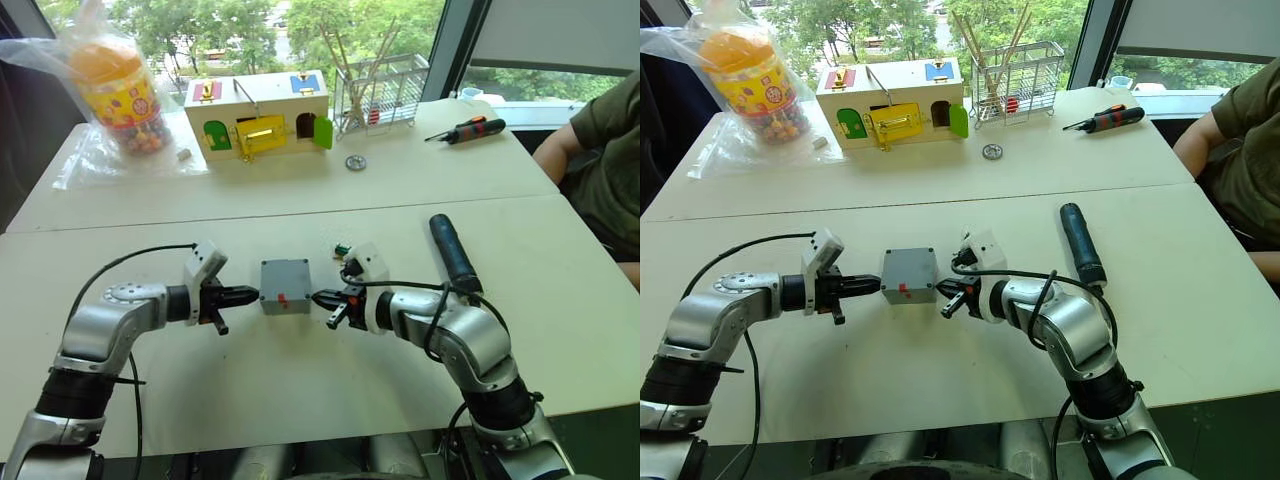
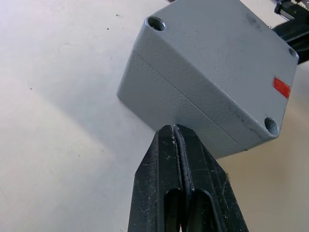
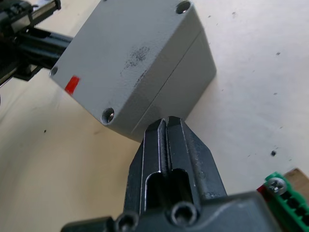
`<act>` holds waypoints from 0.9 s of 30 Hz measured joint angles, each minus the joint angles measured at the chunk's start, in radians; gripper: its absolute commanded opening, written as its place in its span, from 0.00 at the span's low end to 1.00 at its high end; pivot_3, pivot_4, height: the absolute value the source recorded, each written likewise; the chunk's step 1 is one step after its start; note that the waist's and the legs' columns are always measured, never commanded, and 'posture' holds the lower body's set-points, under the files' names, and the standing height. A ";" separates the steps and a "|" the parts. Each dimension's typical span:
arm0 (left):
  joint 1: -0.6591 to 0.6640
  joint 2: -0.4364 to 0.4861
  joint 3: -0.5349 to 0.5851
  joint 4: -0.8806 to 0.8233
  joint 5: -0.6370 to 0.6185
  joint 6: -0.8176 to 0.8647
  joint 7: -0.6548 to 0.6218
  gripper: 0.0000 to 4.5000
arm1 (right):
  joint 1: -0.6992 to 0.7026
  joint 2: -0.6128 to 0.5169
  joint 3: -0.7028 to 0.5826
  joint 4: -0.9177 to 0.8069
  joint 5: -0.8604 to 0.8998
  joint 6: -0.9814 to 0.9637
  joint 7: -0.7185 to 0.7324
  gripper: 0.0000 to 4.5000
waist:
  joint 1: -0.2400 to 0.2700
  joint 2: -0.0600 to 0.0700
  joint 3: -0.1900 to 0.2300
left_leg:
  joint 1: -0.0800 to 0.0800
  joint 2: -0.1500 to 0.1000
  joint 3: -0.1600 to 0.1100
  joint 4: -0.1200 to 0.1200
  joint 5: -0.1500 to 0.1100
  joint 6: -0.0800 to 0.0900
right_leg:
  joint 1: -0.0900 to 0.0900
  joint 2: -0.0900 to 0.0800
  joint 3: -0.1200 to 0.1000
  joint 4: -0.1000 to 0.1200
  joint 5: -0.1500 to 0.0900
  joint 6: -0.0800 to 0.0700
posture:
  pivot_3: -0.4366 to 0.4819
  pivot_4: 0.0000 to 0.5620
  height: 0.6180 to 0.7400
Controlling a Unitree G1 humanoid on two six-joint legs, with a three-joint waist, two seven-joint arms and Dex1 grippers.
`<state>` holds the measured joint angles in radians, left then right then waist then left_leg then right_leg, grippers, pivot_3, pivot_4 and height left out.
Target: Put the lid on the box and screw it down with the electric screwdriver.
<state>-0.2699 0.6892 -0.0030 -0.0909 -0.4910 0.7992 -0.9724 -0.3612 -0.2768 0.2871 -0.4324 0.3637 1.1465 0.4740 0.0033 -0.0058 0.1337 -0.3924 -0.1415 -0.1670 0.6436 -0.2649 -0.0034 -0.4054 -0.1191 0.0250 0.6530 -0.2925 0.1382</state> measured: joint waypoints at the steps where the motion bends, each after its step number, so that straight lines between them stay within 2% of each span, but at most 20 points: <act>1: -0.001 0.000 0.000 0.001 0.000 -0.001 0.000 0.00 | 0.002 0.000 0.001 -0.003 0.003 0.004 0.000 0.00 | 0.000 0.000 0.000 | 0.000 0.000 0.000 0.000 0.000 0.000 | 0.000 0.000 0.000 0.000 0.000 0.000 | 0.48 0.27 1.00; 6: -0.002 0.002 0.000 0.001 0.000 -0.002 -0.002 0.00 | 0.007 -0.003 0.001 -0.009 0.004 0.007 -0.005 0.00 | 0.000 0.000 0.000 | 0.000 0.000 0.000 0.000 0.000 0.000 | 0.000 0.000 0.000 0.000 0.000 0.000 | 0.48 0.27 1.00; 9: -0.008 0.036 0.002 -0.001 -0.008 -0.002 -0.027 0.00 | 0.010 -0.024 -0.019 -0.057 0.036 0.014 0.009 0.00 | 0.000 0.000 0.001 | 0.000 0.000 0.000 0.000 0.000 0.000 | 0.000 0.000 0.000 0.000 0.000 0.000 | 0.48 0.27 1.00; 13: -0.054 0.105 0.098 -0.004 -0.046 0.026 -0.022 0.00 | 0.040 -0.064 -0.122 -0.184 0.136 0.067 0.047 0.00 | 0.004 0.000 0.003 | -0.001 0.000 0.000 -0.001 -0.001 0.002 | 0.000 0.000 0.000 -0.002 0.000 0.000 | 0.48 0.27 1.00; 15: -0.091 0.090 0.165 -0.057 -0.081 0.057 0.030 0.00 | 0.054 -0.082 -0.208 -0.235 0.212 0.097 0.077 0.00 | 0.010 0.000 0.005 | -0.001 0.000 0.000 -0.001 -0.001 0.002 | 0.001 0.000 0.000 -0.003 0.000 0.000 | 0.48 0.27 1.00; 17: -0.117 0.071 0.181 -0.161 -0.102 0.067 0.078 0.00 | 0.055 -0.097 -0.293 -0.284 0.277 0.104 0.097 0.00 | 0.011 0.000 0.006 | -0.001 0.000 0.000 0.000 -0.002 0.003 | 0.002 0.000 0.000 -0.004 0.000 0.000 | 0.48 0.27 1.00; 21: -0.120 -0.007 0.105 -0.307 -0.106 0.051 0.143 0.00 | 0.093 -0.166 -0.367 -0.339 0.305 0.081 0.082 0.00 | 0.009 0.000 0.007 | -0.001 0.000 0.000 0.000 -0.002 0.002 | 0.002 -0.001 0.000 -0.004 0.000 0.000 | 0.48 0.27 1.00; 26: -0.117 -0.051 0.012 -0.314 -0.120 0.047 0.128 0.00 | 0.174 -0.201 -0.384 -0.320 0.305 -0.022 0.101 0.00 | 0.006 0.000 0.009 | -0.001 0.001 0.000 -0.002 -0.001 0.002 | 0.004 0.000 0.000 -0.003 0.000 0.000 | 0.48 0.27 1.00; 27: -0.109 -0.050 -0.003 -0.322 -0.132 0.045 0.106 0.00 | 0.194 -0.217 -0.375 -0.303 0.286 -0.064 0.106 0.06 | 0.007 0.000 0.009 | -0.001 0.001 0.000 -0.002 -0.001 0.002 | 0.004 0.000 0.000 -0.003 0.000 0.000 | 0.48 0.27 1.00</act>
<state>-0.3786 0.6396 -0.0060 -0.4133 -0.6228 0.8442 -0.8665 -0.1674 -0.4934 -0.0878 -0.7357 0.6498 1.0828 0.5800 0.0098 -0.0059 0.1423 -0.3936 -0.1403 -0.1665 0.6420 -0.2662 -0.0012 -0.4013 -0.1195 0.0245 0.6495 -0.2921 0.1381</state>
